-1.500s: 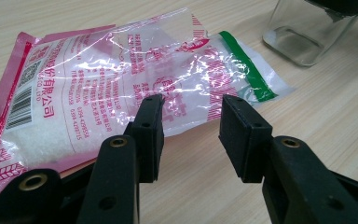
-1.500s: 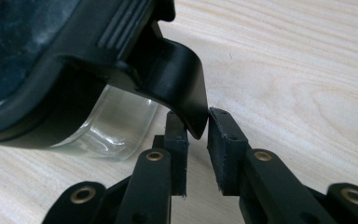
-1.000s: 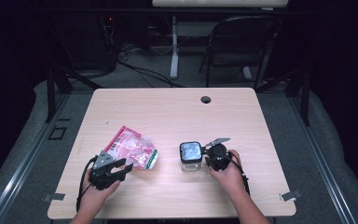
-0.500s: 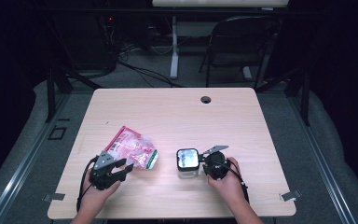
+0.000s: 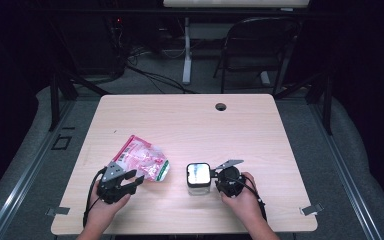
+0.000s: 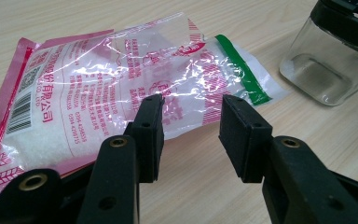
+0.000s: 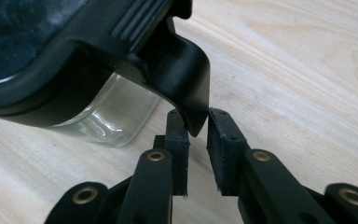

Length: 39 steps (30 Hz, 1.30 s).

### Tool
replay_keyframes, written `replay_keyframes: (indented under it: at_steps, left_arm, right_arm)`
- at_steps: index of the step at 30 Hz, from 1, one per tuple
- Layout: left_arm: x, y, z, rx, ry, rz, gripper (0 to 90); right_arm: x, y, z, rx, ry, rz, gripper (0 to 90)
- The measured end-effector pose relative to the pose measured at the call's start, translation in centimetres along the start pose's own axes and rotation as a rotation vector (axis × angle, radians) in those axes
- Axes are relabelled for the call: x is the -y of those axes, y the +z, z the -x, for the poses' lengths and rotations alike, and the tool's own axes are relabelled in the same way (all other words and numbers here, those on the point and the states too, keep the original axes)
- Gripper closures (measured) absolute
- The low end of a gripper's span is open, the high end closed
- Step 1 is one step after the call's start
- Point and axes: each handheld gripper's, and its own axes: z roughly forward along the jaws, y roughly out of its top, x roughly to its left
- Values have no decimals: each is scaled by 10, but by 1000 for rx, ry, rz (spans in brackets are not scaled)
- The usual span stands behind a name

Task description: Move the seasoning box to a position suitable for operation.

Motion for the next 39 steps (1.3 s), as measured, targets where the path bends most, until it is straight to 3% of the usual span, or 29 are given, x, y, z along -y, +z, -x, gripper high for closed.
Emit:
replay_keyframes:
  at_steps: [7,11,15,18,22,28,30,39]
  left_arm:
    - [-1,1,2,7,-4,-2,595]
    - [-2,2,2,15,3,-6,593]
    - [-3,3,5,14,6,-10,587]
    - [-6,3,7,16,7,-8,566]
    - [-10,4,10,18,11,-19,566]
    - [-20,4,15,28,16,-22,568]
    - [-22,4,16,44,0,-14,571]
    - [-35,6,24,51,23,-27,587]
  right_arm:
    - [2,-3,0,-17,6,-14,765]
    - [2,-7,0,-45,17,3,721]
    - [6,-14,0,-62,17,19,693]
    - [6,-24,4,-92,15,14,664]
    - [4,-32,7,-99,16,-6,644]
    - [-2,-48,10,-106,37,13,666]
    - [-4,-51,12,-101,24,9,673]
    - [-24,-63,19,-131,37,15,696]
